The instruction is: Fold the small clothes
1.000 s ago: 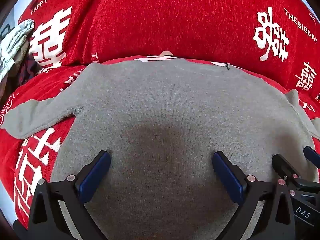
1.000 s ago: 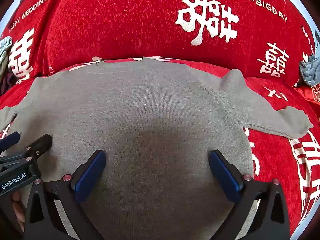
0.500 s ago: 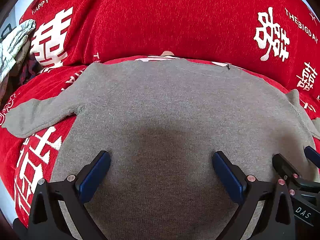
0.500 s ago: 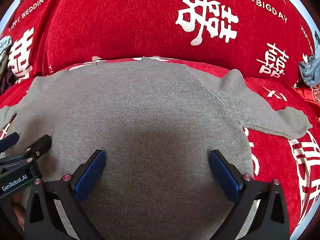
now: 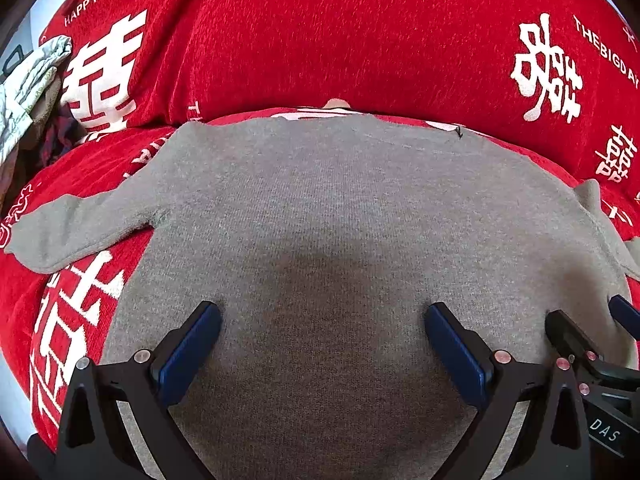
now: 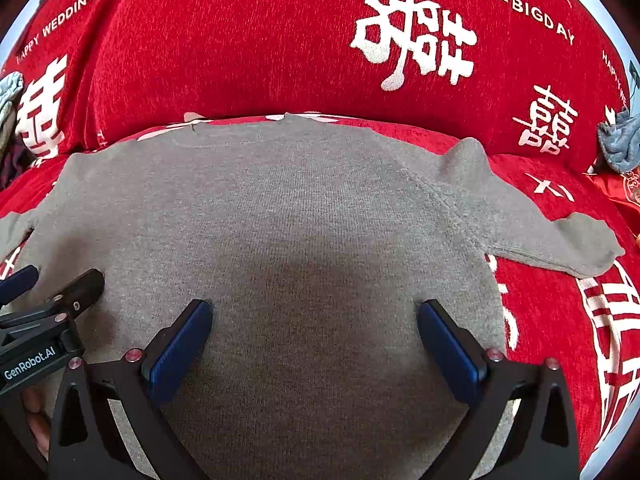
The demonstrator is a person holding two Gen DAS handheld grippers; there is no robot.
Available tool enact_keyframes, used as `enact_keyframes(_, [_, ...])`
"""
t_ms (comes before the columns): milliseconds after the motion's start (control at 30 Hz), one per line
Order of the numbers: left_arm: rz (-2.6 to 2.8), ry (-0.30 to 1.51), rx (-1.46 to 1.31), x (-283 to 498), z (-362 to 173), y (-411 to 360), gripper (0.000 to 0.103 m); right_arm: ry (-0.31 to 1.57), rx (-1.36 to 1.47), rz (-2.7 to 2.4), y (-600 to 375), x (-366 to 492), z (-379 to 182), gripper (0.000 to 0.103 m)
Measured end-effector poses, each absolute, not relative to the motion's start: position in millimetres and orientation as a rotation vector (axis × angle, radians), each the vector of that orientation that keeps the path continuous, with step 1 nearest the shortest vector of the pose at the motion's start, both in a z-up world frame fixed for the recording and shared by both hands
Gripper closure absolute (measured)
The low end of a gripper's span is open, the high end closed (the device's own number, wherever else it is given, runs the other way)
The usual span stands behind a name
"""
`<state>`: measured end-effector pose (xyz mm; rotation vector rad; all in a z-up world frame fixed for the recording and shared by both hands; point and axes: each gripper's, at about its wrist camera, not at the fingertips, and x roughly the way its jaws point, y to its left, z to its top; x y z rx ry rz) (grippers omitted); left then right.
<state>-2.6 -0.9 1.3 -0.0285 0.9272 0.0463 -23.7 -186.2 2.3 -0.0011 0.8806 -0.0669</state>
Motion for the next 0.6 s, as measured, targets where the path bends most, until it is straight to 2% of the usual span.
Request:
enact_keyframes(367, [0.041,0.971,-0.017,1.0,2.7,-0.3,0.001,0.929,-0.011,-0.073,-186.0,-20.8,1.1,0.001])
enact_keyframes(600, [-0.012,1.103,-0.042,15.0,8.9,4.5,0.001,1.054,-0.003,-0.051,-188.0,-6.8,8.6,0.0])
